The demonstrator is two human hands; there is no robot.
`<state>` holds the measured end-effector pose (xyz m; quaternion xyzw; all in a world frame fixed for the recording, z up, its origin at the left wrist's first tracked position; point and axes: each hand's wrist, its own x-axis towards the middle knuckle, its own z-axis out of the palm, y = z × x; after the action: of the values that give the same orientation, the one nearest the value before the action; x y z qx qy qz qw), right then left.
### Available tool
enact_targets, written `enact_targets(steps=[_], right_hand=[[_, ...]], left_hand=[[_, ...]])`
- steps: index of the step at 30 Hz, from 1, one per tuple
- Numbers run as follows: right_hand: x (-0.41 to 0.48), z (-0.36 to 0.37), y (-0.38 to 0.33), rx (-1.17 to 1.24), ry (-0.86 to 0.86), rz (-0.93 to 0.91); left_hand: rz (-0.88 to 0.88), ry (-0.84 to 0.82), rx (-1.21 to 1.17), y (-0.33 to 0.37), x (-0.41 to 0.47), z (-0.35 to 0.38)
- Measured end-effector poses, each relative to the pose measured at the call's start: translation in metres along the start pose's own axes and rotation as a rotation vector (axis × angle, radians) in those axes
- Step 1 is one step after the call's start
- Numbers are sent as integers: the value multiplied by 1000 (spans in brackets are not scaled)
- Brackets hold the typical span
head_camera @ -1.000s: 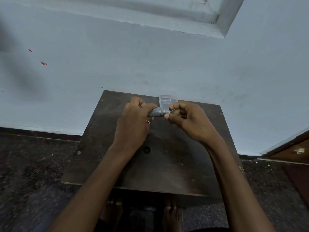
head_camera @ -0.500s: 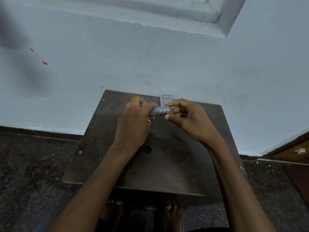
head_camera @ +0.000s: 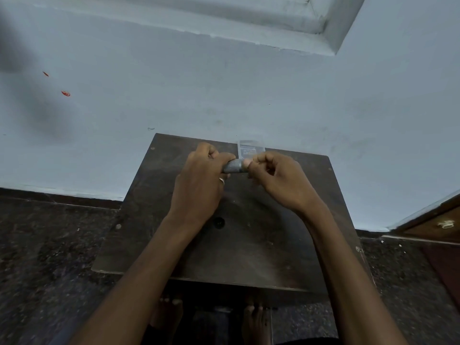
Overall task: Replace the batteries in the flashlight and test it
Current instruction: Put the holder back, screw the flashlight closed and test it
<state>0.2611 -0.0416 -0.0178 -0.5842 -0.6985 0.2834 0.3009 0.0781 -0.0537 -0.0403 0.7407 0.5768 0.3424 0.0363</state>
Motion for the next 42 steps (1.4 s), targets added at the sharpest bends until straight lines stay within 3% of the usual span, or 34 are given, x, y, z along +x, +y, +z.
enact_targets(steps=[5, 12, 19, 24, 34, 42], right_hand=[[1, -7, 3, 228, -90, -11], [-1, 0, -3, 4, -9, 0], [-1, 3, -2, 17, 31, 41], [1, -6, 3, 248, -64, 8], [-1, 0, -3, 43, -27, -19], [0, 2, 0, 217, -50, 39]], left_hand=[[13, -1, -9, -1, 0, 1], [22, 2, -5, 2, -1, 0], [7, -1, -5, 3, -2, -2], [1, 7, -8, 1, -1, -3], [2, -14, 22, 2, -2, -1], [24, -15, 9, 3, -2, -1]])
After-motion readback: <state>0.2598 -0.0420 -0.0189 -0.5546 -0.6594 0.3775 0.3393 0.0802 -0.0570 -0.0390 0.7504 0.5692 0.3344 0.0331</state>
